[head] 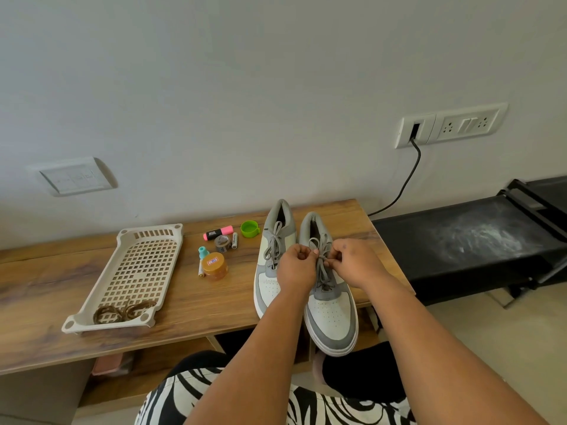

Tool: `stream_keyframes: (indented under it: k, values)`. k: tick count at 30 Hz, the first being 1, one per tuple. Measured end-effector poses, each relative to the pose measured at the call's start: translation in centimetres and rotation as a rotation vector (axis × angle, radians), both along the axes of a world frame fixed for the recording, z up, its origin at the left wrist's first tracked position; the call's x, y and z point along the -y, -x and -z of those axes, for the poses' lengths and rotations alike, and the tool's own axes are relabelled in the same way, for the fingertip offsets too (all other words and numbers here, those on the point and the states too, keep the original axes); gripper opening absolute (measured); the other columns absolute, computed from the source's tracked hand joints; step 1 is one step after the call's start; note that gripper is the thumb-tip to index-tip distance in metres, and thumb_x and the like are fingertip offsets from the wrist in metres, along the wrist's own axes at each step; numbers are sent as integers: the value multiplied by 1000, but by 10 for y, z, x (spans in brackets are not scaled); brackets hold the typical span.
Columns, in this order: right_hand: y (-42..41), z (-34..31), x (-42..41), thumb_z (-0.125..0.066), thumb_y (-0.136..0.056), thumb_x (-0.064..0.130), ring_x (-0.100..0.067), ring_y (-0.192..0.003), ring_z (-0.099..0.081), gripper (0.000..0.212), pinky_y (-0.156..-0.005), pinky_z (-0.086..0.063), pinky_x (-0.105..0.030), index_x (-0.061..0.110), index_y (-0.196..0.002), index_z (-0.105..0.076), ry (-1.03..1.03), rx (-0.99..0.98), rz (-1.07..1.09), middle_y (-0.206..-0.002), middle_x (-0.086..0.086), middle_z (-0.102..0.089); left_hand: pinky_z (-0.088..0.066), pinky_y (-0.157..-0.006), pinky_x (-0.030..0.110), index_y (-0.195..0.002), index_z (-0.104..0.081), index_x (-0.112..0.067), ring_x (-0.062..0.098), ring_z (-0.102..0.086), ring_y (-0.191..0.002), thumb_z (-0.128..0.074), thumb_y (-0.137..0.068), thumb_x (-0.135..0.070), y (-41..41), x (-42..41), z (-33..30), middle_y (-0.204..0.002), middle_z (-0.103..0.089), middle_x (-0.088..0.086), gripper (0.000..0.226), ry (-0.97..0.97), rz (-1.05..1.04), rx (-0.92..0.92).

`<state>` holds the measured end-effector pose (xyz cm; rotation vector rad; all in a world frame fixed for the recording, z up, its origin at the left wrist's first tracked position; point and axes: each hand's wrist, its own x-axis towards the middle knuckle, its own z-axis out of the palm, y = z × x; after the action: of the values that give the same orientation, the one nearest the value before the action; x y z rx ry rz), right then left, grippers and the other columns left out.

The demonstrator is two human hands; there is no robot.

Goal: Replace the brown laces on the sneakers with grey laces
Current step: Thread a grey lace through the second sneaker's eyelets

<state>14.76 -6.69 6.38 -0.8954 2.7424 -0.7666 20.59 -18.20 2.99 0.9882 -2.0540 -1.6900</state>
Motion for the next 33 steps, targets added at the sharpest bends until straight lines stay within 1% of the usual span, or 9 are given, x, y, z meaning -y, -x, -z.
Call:
stream_keyframes:
  k: [4, 12, 16, 18, 20, 23, 27, 30, 33]
  values:
    - [2, 0, -1, -69, -89, 21, -5, -70, -49, 11, -56, -33, -15, 20, -81, -61, 9, 21, -25, -79, 8, -57, -50, -66, 34, -79, -56, -19, 15, -58, -67, -64, -93, -32, 2, 2, 0, -76, -65, -1, 20, 72, 14, 41]
    - [4, -3, -4, -66, -92, 23, -1, -70, -46, 11, -56, -32, -18, 19, -83, -59, -10, 91, -22, -79, 12, -52, -45, -65, 31, -84, -56, -15, 19, -57, -72, -60, -95, -28, 4, 2, -4, -77, -63, 1, 18, 76, 1, 111]
    - [6, -2, -6, -67, -91, 27, -10, -77, -55, 12, -63, -43, -24, 20, -83, -62, 12, 144, 5, -84, 7, -60, -55, -77, 39, -85, -59, -13, 23, -66, -83, -61, -95, -26, 0, 2, -8, -85, -69, 5, 16, 4, -2, 75]
    - [5, -1, -8, -69, -89, 30, -16, -86, -61, 11, -72, -50, -30, 20, -87, -64, 76, 183, 46, -89, 4, -65, -56, -79, 39, -84, -59, -17, 20, -67, -85, -63, -93, -29, -3, 6, -13, -83, -69, 0, 15, 95, 76, 79]
    - [0, -3, -9, -70, -87, 39, -19, -99, -61, 27, -77, -50, -30, 20, -104, -62, 89, 258, 93, -102, 4, -64, -51, -72, 31, -88, -59, -20, 14, -64, -82, -65, -91, -33, -9, 9, -24, -82, -65, -7, 14, 286, 144, 116]
    - [-9, -6, -10, -75, -76, 56, -25, -126, -50, 85, -92, -42, -34, 19, -142, -37, -30, 426, 147, -137, -5, -51, -49, -78, 32, -96, -57, -23, 11, -60, -86, -64, -90, -39, -24, 17, -38, -87, -60, -14, 18, 523, 62, 84]
    - [-27, 0, -2, -87, -52, 63, -27, -141, -36, 145, -113, -35, -39, 16, -156, 2, -214, 543, 111, -157, -7, -31, -41, -101, 46, -131, -42, -19, 23, -42, -127, -63, -89, -47, -40, 37, -40, -133, -45, 2, 55, 590, -21, 320]
    - [-41, 10, 11, -87, -54, 61, -35, -144, -28, 153, -112, -35, -46, 20, -152, 23, -405, 492, 128, -160, -15, -13, -34, -110, 48, -150, -20, -11, 31, -28, -140, -67, -83, -54, -44, 50, -24, -151, -27, 10, 92, 365, 99, 533]
    - [-46, 14, 15, -89, -61, 48, -36, -137, -35, 145, -104, -41, -45, 27, -152, 22, -351, 453, 204, -154, -13, -16, -35, -113, 46, -154, -12, -11, 33, -33, -140, -72, -81, -51, -48, 51, -9, -154, -30, 14, 102, 211, 192, 537]
